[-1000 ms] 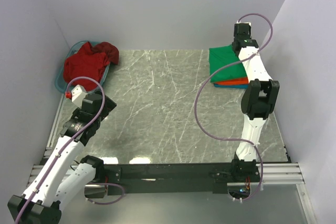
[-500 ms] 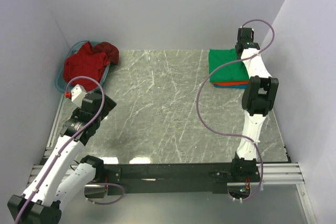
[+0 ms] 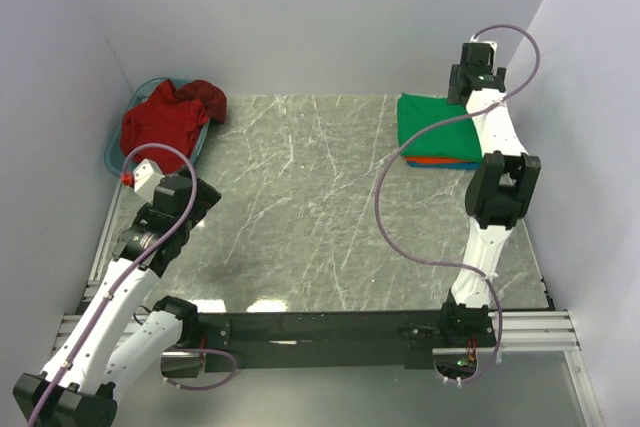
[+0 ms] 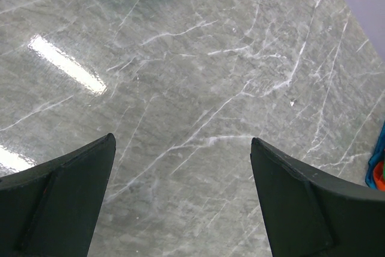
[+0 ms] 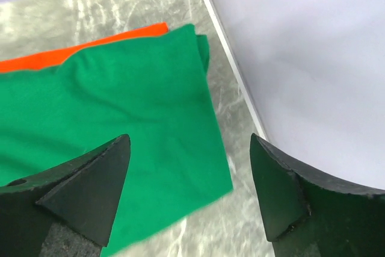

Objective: Fold and stack the t-shirts
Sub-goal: Reset both grippers

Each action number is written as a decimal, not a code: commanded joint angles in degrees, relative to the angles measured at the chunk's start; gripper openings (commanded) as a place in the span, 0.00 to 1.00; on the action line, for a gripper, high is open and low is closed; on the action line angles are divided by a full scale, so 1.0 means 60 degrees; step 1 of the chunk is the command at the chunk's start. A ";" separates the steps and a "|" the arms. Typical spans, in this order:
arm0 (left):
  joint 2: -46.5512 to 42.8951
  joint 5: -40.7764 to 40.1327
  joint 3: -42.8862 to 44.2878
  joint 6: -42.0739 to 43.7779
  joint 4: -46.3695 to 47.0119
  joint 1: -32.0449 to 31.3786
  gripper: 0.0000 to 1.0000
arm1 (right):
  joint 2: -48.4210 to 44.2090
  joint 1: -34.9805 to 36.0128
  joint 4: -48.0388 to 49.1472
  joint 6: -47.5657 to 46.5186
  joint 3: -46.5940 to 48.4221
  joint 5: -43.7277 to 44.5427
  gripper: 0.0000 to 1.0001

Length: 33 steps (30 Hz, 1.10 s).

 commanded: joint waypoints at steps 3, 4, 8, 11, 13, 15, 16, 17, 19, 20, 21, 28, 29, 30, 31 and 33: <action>-0.0176 0.0366 0.0516 0.0347 0.0312 0.0041 0.99 | -0.2554 0.0151 0.0407 0.1183 -0.1139 -0.0389 0.88; -0.0191 0.0439 0.0516 0.0362 0.0342 0.0041 1.00 | -0.2835 0.0166 0.0437 0.1433 -0.1404 -0.0593 0.88; -0.0250 0.0732 0.0516 0.0640 0.0635 0.0041 0.99 | -0.4575 0.0254 0.0918 0.2225 -0.3029 -0.1225 0.89; -0.0089 0.1024 0.0662 0.0874 0.0577 0.0041 0.99 | -0.5674 0.0342 0.1183 0.2825 -0.4580 -0.1327 0.90; -0.0016 0.1113 0.0721 0.0977 0.0606 0.0041 1.00 | -0.6204 0.0386 0.1286 0.3060 -0.5227 -0.1444 0.90; -0.0001 0.1289 0.0677 0.1094 0.0737 0.0056 0.99 | -0.7024 0.0459 0.1418 0.3251 -0.6132 -0.1503 0.90; 0.0014 0.1478 0.0619 0.1109 0.0955 0.0041 0.99 | -0.7303 0.0517 0.1433 0.3339 -0.6443 -0.1518 0.90; -0.0044 0.1581 0.0502 0.1211 0.1059 0.0056 1.00 | -0.7857 0.0576 0.1433 0.3412 -0.6750 -0.1475 0.91; -0.0088 0.1699 0.0414 0.1255 0.1235 0.0056 0.99 | -0.8431 0.0620 0.1418 0.3661 -0.7644 -0.1489 0.91; -0.0117 0.1786 0.0312 0.1314 0.1279 0.0056 0.99 | -0.9014 0.0635 0.1448 0.3764 -0.7981 -0.1547 0.91; -0.0147 0.1889 0.0282 0.1358 0.1323 0.0056 0.99 | -0.9338 0.0635 0.1491 0.3982 -0.8680 -0.1620 0.91; -0.0527 0.2095 0.0018 0.1402 0.1338 0.0056 0.99 | -1.2531 0.0650 0.2326 0.4482 -1.2024 -0.2265 0.92; -0.0644 0.2051 -0.0040 0.1344 0.1324 0.0041 0.99 | -1.3144 0.0650 0.2370 0.4482 -1.2346 -0.2599 0.92; -0.0703 0.2008 -0.0084 0.1329 0.1324 0.0056 0.99 | -1.3440 0.0650 0.2487 0.4540 -1.2958 -0.2718 0.92; -0.0776 0.2022 -0.0128 0.1315 0.1309 0.0056 0.99 | -1.3733 0.0650 0.2575 0.4628 -1.3284 -0.2821 0.92; -0.0923 0.1993 -0.0245 0.1256 0.1295 0.0056 0.99 | -1.4466 0.0650 0.2750 0.4702 -1.4102 -0.3085 0.93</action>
